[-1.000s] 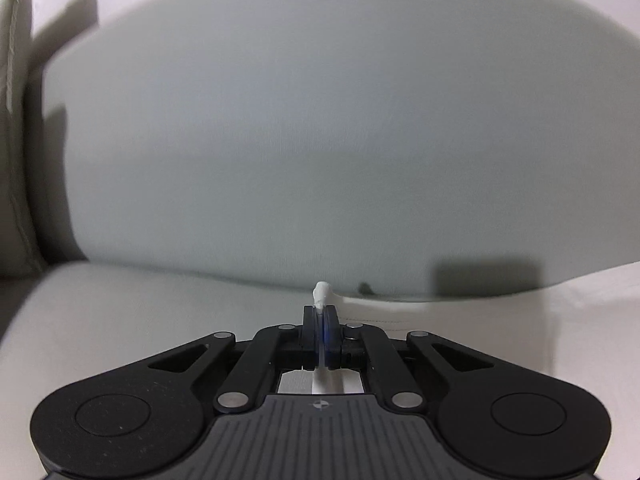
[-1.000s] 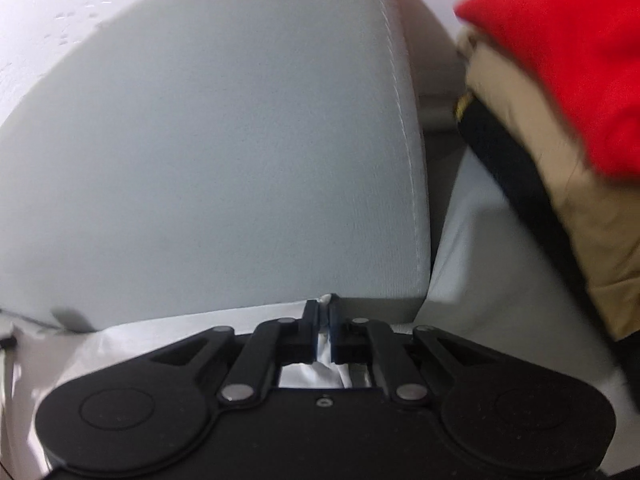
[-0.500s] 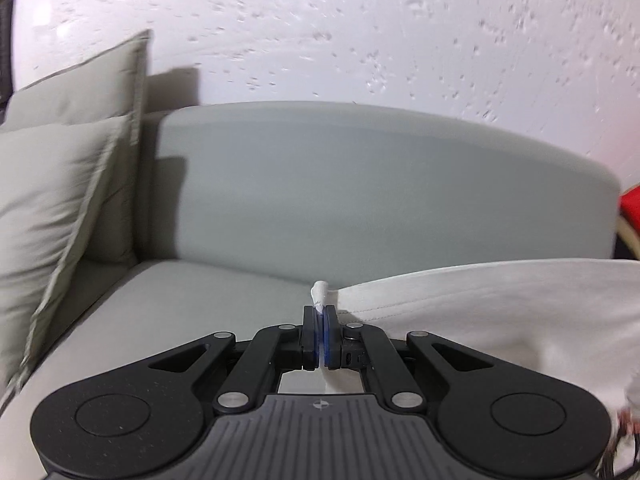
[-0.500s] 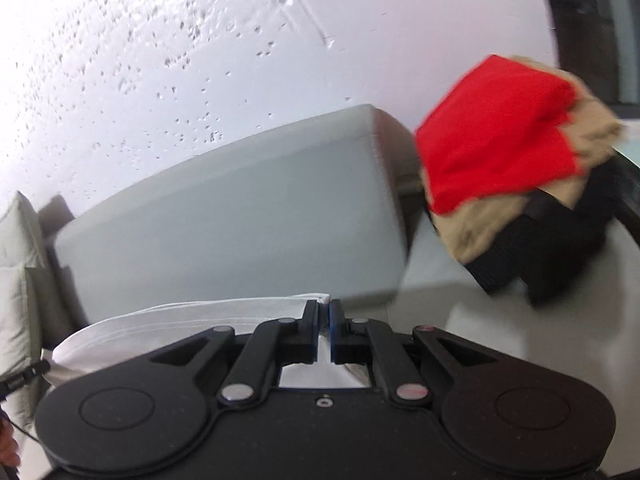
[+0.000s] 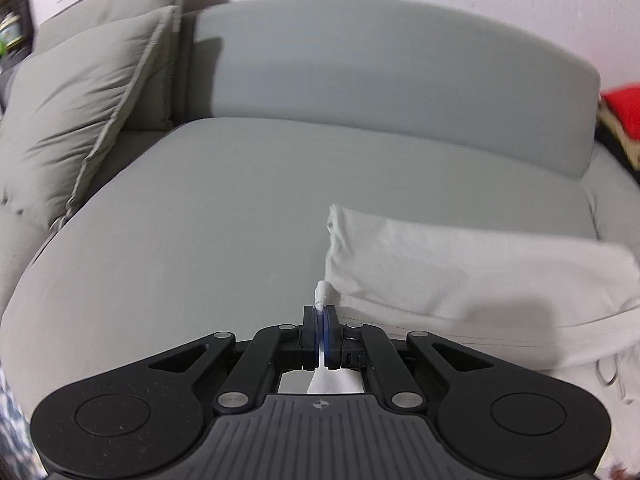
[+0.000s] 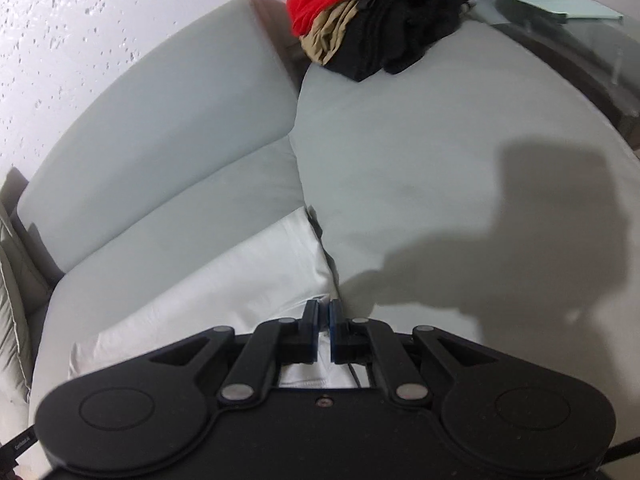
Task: Fold clothes
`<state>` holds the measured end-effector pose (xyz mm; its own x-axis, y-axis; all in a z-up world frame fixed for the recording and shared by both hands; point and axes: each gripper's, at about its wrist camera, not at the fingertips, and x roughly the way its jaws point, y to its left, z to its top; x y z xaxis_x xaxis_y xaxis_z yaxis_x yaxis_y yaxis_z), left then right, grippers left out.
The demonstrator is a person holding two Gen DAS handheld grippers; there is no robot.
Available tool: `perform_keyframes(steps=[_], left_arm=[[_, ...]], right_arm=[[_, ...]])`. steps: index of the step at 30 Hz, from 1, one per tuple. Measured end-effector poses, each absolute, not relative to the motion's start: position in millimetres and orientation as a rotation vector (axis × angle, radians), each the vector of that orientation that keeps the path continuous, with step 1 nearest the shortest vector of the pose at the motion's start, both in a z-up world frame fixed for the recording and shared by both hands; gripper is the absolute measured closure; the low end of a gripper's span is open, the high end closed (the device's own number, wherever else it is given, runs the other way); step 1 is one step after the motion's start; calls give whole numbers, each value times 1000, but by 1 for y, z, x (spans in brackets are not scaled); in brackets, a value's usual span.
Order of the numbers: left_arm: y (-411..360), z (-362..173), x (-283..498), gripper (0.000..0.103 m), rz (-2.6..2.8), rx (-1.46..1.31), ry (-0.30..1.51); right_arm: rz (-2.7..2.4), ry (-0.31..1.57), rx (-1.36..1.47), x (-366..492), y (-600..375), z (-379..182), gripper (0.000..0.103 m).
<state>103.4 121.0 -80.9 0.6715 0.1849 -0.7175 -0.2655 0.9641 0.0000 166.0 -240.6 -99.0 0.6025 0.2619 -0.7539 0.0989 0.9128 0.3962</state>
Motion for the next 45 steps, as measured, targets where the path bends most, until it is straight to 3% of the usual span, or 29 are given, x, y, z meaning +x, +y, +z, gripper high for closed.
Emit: perform_keyframes(steps=[7,11,14,17,21,24,29,31,32,33,39,43,45], left_arm=[[120,-67,54,101,266,-98,713],[113,-86,49,98,277,-59,838],[117,-93,42,92,308,-74,914],[122,-79,21,78,331,-89,876],[123,-68,20,68,283,-62,827],[109,-75,40,61,167,-52,844],[70,-90,67,55,67,17,876],[59,-95,83,53,47,46,881],[55,-98,94,52,43,56,889],[52,-103,105,52,42,64,899],[36,-134,153,42,25,115,1001],[37,-147,140,44,-76,109,1084],[43,-139,117,52,-156,92,1109]], right_arm=[[131,856,457,133,-255,-73,98],[104,912,453,122,-259,-87,97],[91,982,469,117,-263,-97,91],[103,963,489,104,-270,-85,70],[168,945,484,94,-264,-64,48],[275,1027,479,111,-239,-69,42],[335,1104,400,133,-192,-85,42],[334,1108,368,144,-178,-89,52],[335,1116,344,149,-170,-90,68],[335,1123,321,154,-163,-91,78],[254,1175,187,187,-132,-108,76],[252,1284,153,187,-134,-126,68],[305,1322,121,169,-139,-121,67]])
